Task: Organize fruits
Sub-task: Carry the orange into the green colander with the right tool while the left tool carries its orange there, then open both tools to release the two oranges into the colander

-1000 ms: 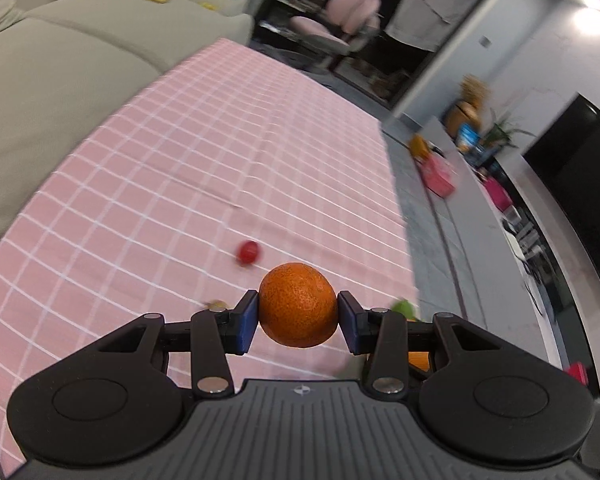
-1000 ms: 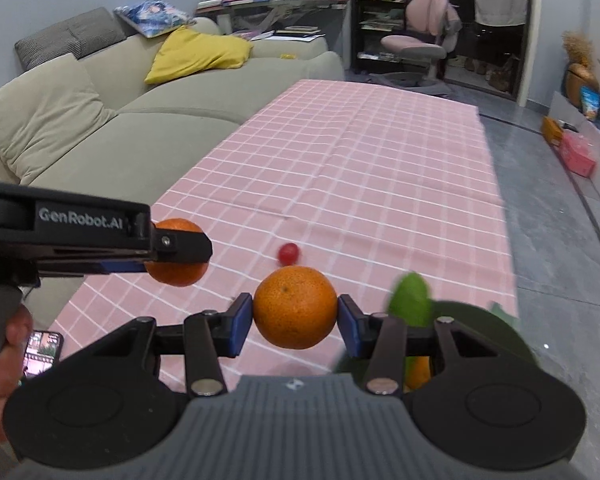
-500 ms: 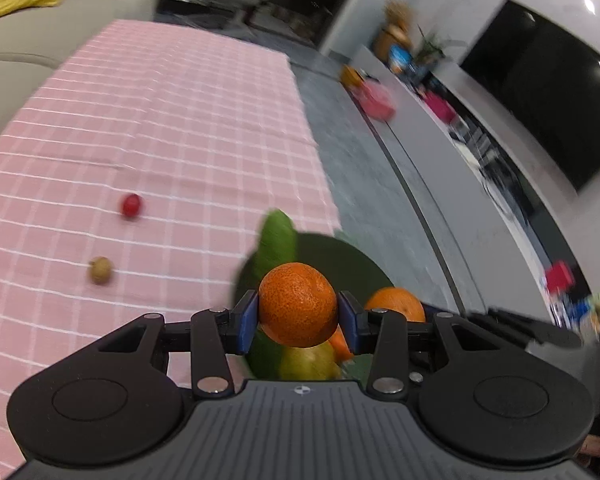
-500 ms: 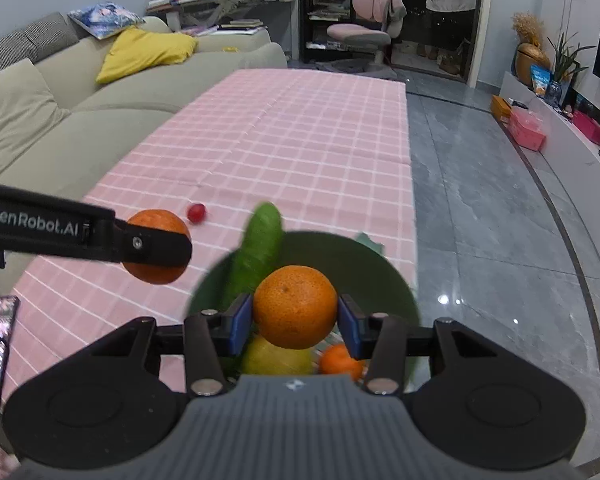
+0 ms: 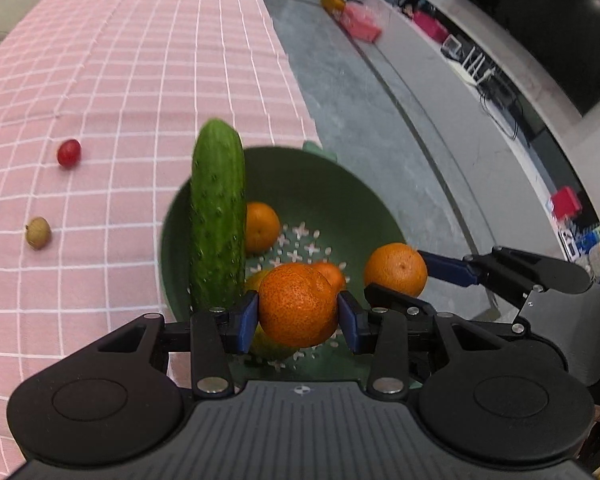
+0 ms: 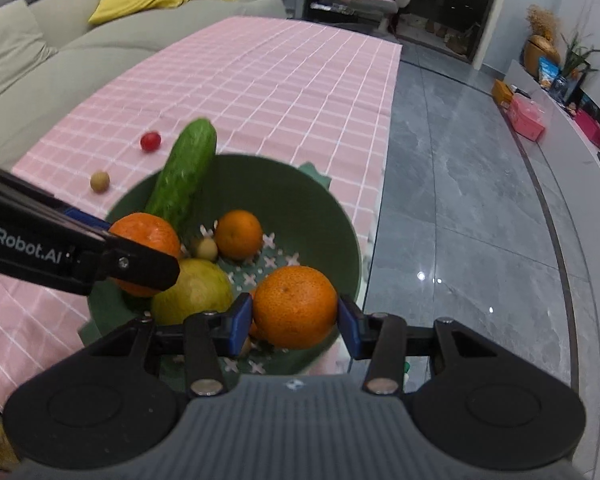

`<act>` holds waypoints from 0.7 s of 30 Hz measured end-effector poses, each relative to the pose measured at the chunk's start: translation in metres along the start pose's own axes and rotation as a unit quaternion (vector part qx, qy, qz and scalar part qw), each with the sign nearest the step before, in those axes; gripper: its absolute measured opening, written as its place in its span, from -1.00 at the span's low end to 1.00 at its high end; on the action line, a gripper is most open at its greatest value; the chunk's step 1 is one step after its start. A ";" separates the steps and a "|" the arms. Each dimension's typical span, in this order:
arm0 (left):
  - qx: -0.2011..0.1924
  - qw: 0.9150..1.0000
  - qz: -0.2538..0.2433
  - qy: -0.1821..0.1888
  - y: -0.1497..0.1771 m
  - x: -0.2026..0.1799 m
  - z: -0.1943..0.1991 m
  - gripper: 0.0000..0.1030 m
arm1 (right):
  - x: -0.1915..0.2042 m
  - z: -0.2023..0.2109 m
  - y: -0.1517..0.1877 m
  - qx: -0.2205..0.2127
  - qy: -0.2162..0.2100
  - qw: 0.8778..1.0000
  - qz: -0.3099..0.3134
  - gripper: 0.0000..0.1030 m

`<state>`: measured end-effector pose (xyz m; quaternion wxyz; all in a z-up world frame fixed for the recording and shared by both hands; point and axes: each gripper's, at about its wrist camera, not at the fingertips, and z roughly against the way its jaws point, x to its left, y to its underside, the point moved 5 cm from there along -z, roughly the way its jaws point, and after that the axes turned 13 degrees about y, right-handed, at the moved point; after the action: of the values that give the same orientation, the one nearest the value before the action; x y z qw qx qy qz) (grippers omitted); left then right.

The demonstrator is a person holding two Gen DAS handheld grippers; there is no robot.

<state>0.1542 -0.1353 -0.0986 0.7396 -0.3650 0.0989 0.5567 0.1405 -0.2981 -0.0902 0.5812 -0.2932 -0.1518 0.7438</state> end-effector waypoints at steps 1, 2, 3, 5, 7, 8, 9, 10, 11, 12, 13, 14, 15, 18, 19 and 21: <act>0.005 1.000 0.001 0.000 0.001 0.001 -0.003 -0.08 | 0.001 -0.002 0.002 0.000 0.000 1.000 0.006 -0.16; 0.011 1.000 0.002 0.001 0.003 0.002 -0.006 -0.08 | 0.002 -0.003 0.003 -0.003 0.002 1.000 0.013 -0.16; 0.015 1.000 0.004 0.001 0.004 0.002 -0.008 -0.08 | 0.003 -0.003 0.003 -0.007 0.002 1.000 0.019 -0.16; 0.020 1.000 0.004 0.002 0.006 0.003 -0.012 -0.07 | 0.007 -0.004 0.003 -0.009 0.000 1.000 0.030 -0.16; 0.017 1.000 -0.001 0.002 0.005 0.002 -0.011 -0.07 | 0.009 -0.008 0.003 -0.005 -0.005 0.999 0.037 -0.16; 0.018 1.000 -0.001 0.004 0.004 0.003 -0.010 -0.07 | 0.011 -0.010 0.003 -0.003 -0.007 0.999 0.041 -0.16; 0.019 1.000 0.000 0.006 0.003 0.003 -0.010 -0.07 | 0.013 -0.013 0.003 -0.001 -0.008 0.999 0.046 -0.16; 0.019 1.000 0.000 0.008 0.003 0.004 -0.009 -0.06 | 0.014 -0.014 0.003 0.001 -0.009 0.999 0.050 -0.16; 0.020 1.000 -0.001 0.010 0.002 0.004 -0.009 -0.06 | 0.016 -0.016 0.003 0.003 -0.010 0.998 0.055 -0.16; 0.019 1.000 -0.001 0.011 0.000 0.005 -0.009 -0.05 | 0.017 -0.018 0.002 0.004 -0.010 0.998 0.059 -0.16; 0.017 1.000 0.001 0.012 -0.001 0.005 -0.009 -0.05 | 0.018 -0.019 0.002 0.006 -0.010 0.998 0.063 -0.16; 0.016 1.000 0.001 0.012 -0.004 0.005 -0.011 -0.05 | 0.020 -0.020 0.002 0.007 -0.009 0.998 0.066 -0.16; 0.014 1.000 0.000 0.011 -0.007 0.004 -0.012 -0.05 | 0.020 -0.021 0.002 0.009 -0.009 0.998 0.069 -0.16; 0.007 1.000 -0.007 0.005 -0.016 0.003 -0.017 -0.06 | 0.022 -0.023 0.000 0.011 -0.009 0.997 0.071 -0.16; 0.007 1.000 -0.008 0.003 -0.018 0.002 -0.020 -0.06 | 0.022 -0.024 0.000 0.012 -0.009 0.997 0.072 -0.15; 0.010 1.000 -0.009 0.001 -0.022 0.001 -0.024 -0.06 | 0.023 -0.026 -0.002 0.015 -0.007 0.997 0.074 -0.15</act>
<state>0.1812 -0.1527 -0.1071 0.7480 -0.3594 0.1022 0.5486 0.1545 -0.2790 -0.1156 0.5278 -0.2895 -0.1227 0.7890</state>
